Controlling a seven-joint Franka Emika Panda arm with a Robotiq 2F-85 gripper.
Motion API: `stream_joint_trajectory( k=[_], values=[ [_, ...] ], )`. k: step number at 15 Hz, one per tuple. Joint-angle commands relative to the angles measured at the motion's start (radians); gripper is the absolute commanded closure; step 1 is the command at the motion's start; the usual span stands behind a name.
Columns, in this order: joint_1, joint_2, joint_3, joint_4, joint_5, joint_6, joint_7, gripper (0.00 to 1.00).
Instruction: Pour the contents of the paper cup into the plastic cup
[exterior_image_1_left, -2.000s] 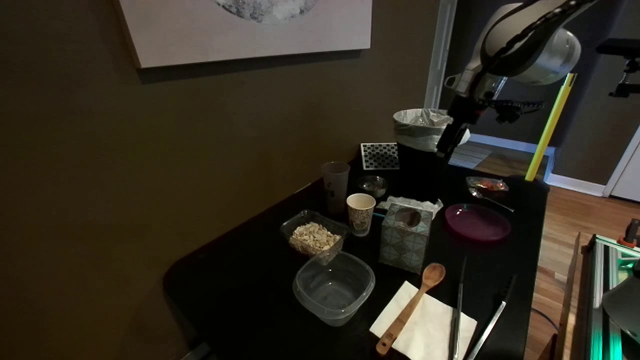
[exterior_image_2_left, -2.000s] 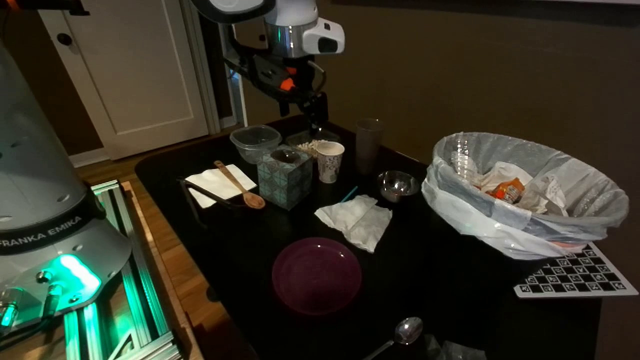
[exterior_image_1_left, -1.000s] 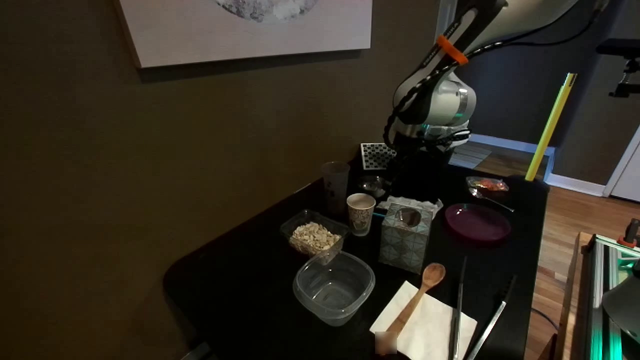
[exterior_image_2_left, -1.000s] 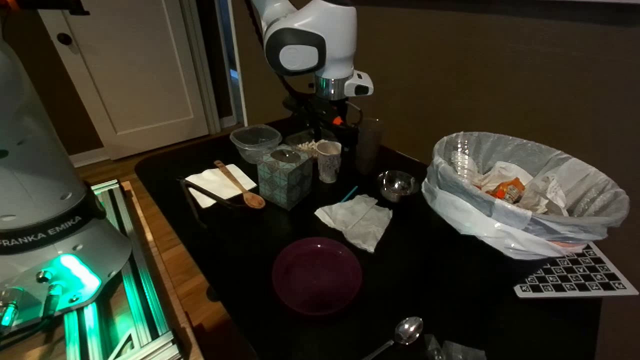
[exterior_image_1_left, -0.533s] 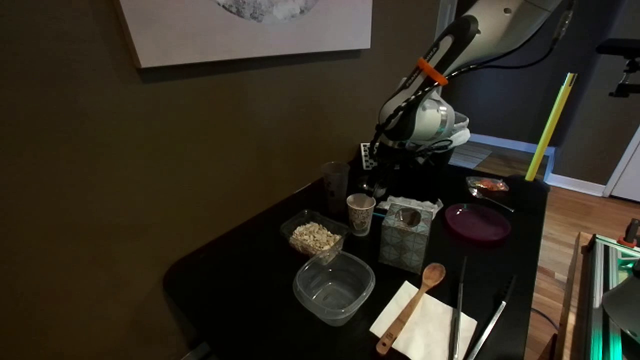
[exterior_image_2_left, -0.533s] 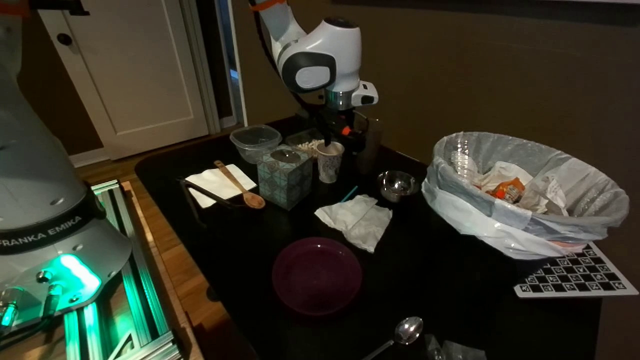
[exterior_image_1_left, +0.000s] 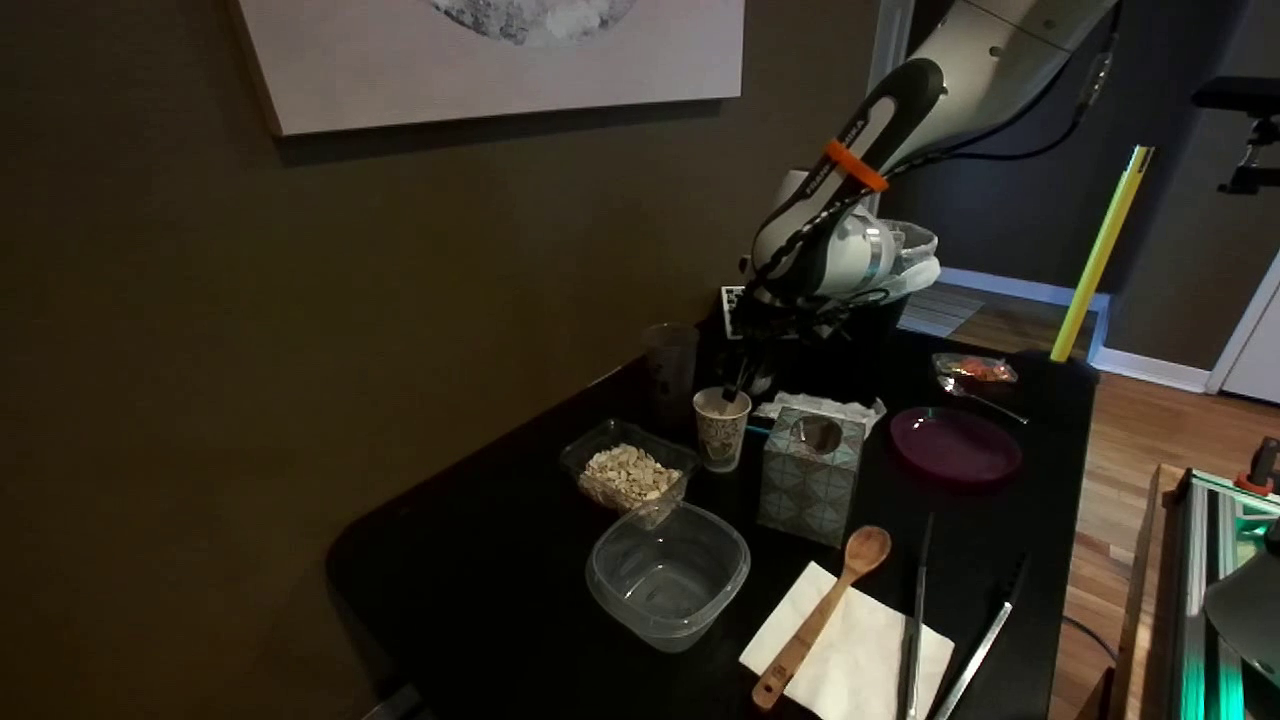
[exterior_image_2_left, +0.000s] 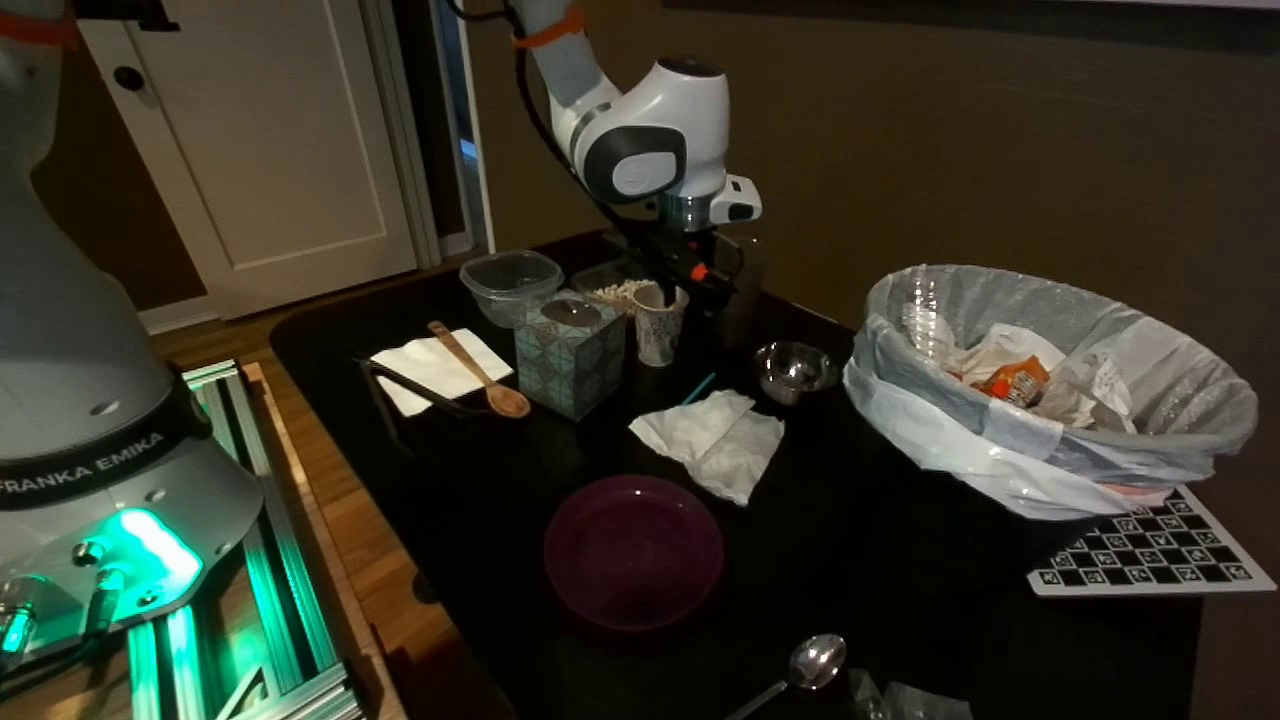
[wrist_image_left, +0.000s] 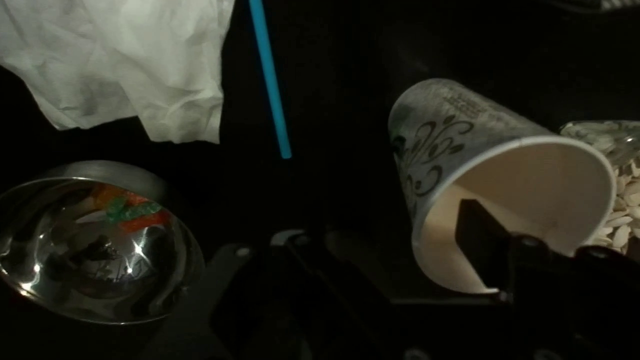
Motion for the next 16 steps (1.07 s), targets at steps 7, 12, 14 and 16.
stream_joint_trajectory(
  k=[7,12,14,16],
  values=[
    [-0.033,0.060,0.038,0.032,-0.072,0.004,0.101,1.00],
    [-0.027,-0.017,0.008,-0.005,-0.108,-0.015,0.150,0.99],
    [-0.029,-0.071,0.002,-0.023,-0.119,-0.036,0.157,0.99],
    [-0.014,-0.135,-0.022,-0.043,-0.143,-0.059,0.171,0.99]
  ],
)
